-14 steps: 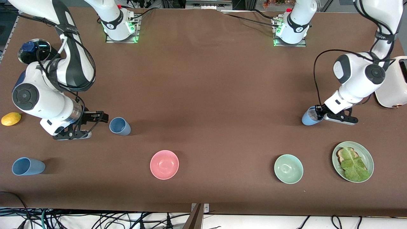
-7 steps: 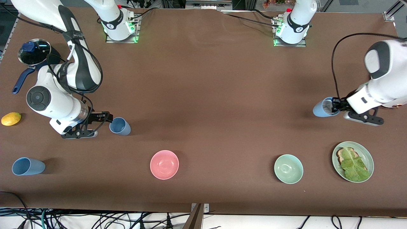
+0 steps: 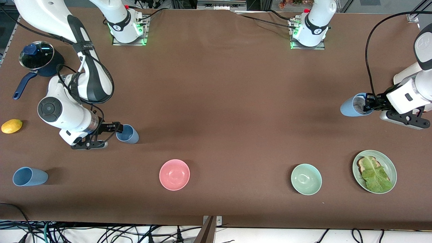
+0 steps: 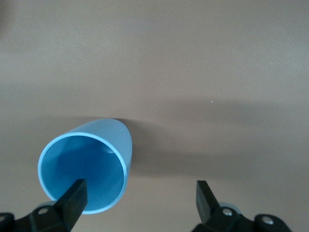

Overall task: Stack blue cups with both arms
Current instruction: 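Set the tissue cup mid-table with the left gripper while the right gripper lifts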

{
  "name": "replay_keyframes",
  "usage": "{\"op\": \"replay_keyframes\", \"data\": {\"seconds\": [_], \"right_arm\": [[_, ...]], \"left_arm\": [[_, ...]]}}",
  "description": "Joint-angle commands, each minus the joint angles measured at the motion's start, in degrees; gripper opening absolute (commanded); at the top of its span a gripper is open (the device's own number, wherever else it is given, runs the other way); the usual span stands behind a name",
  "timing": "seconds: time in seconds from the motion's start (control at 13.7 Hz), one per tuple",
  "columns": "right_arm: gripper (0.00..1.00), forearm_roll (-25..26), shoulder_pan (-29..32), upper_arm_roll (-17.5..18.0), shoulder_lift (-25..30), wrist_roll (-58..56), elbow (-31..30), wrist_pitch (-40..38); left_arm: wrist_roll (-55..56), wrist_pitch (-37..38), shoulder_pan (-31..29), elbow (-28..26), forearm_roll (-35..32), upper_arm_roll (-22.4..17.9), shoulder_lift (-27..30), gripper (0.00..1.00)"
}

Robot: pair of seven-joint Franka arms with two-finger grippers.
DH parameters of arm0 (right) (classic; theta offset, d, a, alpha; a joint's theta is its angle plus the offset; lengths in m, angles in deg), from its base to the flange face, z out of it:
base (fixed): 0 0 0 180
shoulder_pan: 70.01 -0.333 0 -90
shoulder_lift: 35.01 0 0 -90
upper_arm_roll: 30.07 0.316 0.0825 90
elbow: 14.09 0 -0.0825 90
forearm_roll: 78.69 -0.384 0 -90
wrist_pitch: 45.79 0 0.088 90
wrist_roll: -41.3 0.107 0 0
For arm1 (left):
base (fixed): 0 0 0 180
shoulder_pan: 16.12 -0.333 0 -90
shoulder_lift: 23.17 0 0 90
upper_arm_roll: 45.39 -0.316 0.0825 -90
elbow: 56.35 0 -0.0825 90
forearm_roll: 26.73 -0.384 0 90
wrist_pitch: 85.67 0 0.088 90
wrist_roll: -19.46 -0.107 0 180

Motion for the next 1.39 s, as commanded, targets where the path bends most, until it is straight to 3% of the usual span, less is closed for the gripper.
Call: {"op": "replay_keyframes", "data": {"seconds": [0.0,0.29,0.8,1.31], "right_arm": [[1.0,-1.03,0.41,0.25,-0.63,-0.95,-0.37,1.08],[1.0,-0.95,0.5,0.34,-1.34,-0.95,-0.11,1.79],[1.0,-1.03,0.59,0.25,-2.83,-0.86,-0.02,3.72],[0.96,-1.03,0.5,0.34,-3.62,-0.86,-0.11,4.42]], "left_arm": [[8.99,2.58,3.47,3.81,0.94,0.54,-0.89,0.0],[30.87,4.43,9.89,7.95,4.35,3.8,-1.6,0.0],[64.63,4.17,28.25,15.59,4.8,3.71,-8.35,0.0],[82.76,-3.2,38.55,17.97,4.19,3.27,-13.02,0.0]]}}
